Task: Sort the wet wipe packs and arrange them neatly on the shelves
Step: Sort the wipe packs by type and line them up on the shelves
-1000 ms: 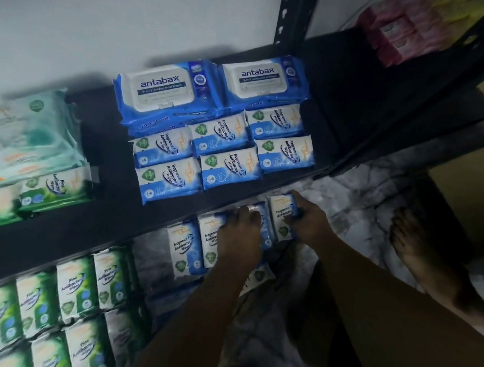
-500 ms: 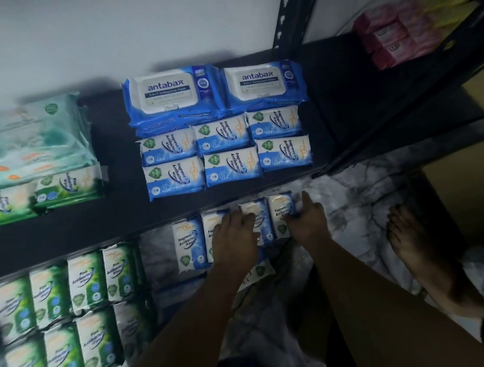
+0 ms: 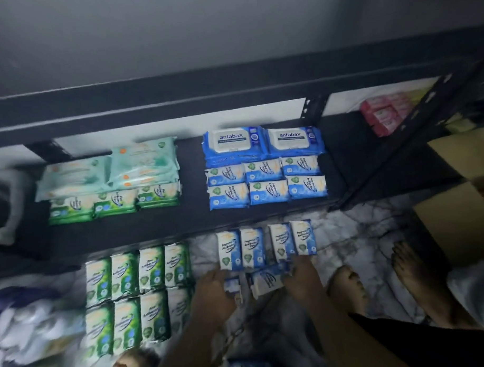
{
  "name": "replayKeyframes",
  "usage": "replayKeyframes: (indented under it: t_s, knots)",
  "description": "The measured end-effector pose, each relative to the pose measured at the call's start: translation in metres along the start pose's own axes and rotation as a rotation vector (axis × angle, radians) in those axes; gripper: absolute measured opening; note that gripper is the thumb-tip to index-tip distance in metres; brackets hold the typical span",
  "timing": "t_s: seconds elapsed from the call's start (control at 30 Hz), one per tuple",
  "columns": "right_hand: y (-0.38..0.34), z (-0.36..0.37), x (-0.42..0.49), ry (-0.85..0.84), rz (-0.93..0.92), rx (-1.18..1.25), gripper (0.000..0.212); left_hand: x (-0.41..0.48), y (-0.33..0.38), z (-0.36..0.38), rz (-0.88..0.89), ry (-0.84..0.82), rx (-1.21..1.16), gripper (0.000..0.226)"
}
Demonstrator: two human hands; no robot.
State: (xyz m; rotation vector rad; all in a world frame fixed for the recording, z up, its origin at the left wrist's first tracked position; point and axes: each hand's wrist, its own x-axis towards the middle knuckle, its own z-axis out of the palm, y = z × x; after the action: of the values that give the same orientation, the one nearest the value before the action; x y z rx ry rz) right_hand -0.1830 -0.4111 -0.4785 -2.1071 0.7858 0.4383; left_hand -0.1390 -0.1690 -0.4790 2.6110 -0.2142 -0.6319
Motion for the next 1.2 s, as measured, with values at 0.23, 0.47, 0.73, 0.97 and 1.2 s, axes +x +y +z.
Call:
replayKeyframes:
  t_s: [0.23,0.47,0.73,0.97,1.2]
  knots:
    - [0.031,0.027,-0.030,0.007,-0.030,-0.119,0.054,-0.049,-0.019,-0.010,-0.047,-0.063,0.036,0.065]
    - [0.008,0.022,-0.040,-0.056,-0.054,-0.295,0.055,-0.040,-0.015,-0.011,-0.043,-0.137,0.090,0.070]
    - [-0.011,0.041,-0.021,-0.152,-0.100,-0.362,0.061,-0.012,-0.018,0.000,-0.038,-0.114,0.284,0.066]
    - [-0.022,0.048,-0.001,-0.217,-0.128,-0.784,0.082,0.008,-0.022,0.018,0.032,-0.159,0.395,0.075]
    - [-0.011,0.052,0.003,-0.105,-0.151,-0.820,0.056,0.016,-0.027,0.023,0.033,-0.188,0.344,0.066]
